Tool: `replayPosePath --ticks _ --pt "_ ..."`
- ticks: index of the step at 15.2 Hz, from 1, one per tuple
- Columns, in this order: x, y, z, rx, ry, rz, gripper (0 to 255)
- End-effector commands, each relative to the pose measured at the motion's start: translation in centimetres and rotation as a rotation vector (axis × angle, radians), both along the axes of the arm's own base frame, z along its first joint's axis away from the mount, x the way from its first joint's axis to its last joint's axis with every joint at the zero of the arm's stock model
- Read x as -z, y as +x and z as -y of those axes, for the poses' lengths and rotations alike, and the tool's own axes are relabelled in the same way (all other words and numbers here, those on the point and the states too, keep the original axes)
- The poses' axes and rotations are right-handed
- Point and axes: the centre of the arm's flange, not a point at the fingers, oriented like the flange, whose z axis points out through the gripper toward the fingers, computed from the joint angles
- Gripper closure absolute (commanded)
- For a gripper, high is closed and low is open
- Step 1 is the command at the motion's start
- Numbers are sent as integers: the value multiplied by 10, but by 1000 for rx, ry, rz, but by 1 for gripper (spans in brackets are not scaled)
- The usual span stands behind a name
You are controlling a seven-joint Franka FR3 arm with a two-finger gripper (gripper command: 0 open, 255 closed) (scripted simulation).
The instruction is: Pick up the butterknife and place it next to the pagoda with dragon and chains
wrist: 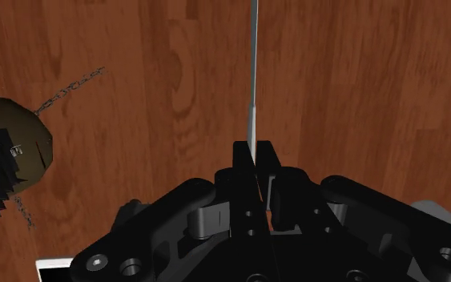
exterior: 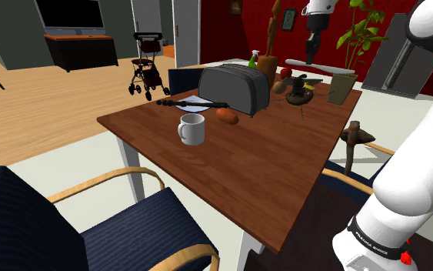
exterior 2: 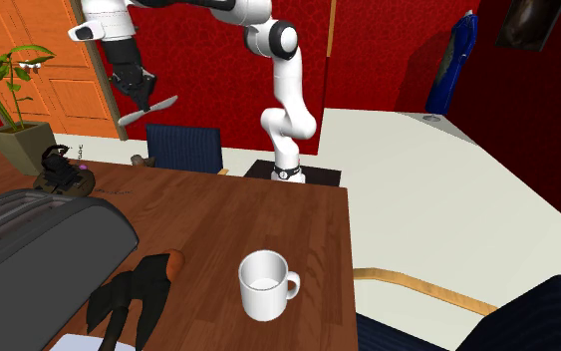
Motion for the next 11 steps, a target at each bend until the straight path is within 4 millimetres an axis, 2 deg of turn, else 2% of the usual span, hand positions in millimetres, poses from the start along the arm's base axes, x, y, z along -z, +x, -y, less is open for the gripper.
replayPosePath --ticks 1,3,11 --pt "0 -2 26 -2 -1 0 255" --pt "0 -4 49 -2 -1 0 255" --pt "42 -4 49 -2 -1 0 255"
